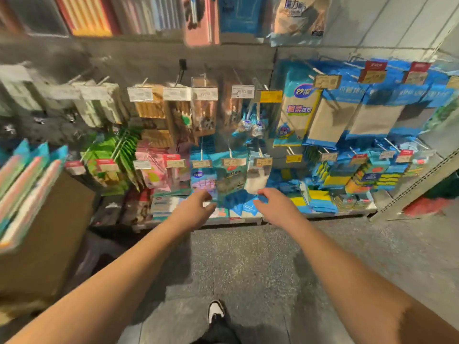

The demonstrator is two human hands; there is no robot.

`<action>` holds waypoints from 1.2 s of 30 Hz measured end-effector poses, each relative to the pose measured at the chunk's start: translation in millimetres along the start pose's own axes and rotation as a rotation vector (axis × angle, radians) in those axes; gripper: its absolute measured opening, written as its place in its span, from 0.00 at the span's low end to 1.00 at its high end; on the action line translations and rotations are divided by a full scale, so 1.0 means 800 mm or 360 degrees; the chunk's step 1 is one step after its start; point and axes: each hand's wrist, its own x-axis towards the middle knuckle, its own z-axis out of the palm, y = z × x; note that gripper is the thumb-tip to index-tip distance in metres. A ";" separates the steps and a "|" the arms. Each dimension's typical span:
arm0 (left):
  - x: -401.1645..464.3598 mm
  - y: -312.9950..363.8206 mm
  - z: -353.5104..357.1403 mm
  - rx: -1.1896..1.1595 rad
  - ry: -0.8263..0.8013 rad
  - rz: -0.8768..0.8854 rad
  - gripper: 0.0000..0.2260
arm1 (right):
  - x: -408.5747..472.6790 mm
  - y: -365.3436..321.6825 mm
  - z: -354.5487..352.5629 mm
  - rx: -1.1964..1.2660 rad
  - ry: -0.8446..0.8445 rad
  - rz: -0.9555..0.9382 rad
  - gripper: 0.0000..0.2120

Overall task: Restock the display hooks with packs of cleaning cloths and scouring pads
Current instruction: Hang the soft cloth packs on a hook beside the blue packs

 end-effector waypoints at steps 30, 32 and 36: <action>-0.242 -0.525 -0.381 -0.0005 0.0285 -0.0331 0.19 | -0.086 -0.561 0.421 0.0261 -0.0358 -0.0068 0.24; -0.214 -0.531 -0.386 0.0007 0.0293 -0.0359 0.20 | -0.061 -0.575 0.431 0.0344 -0.0344 -0.0021 0.25; -0.147 -0.543 -0.390 -0.0011 0.0273 -0.0472 0.22 | -0.003 -0.595 0.457 0.0598 -0.0325 0.0093 0.29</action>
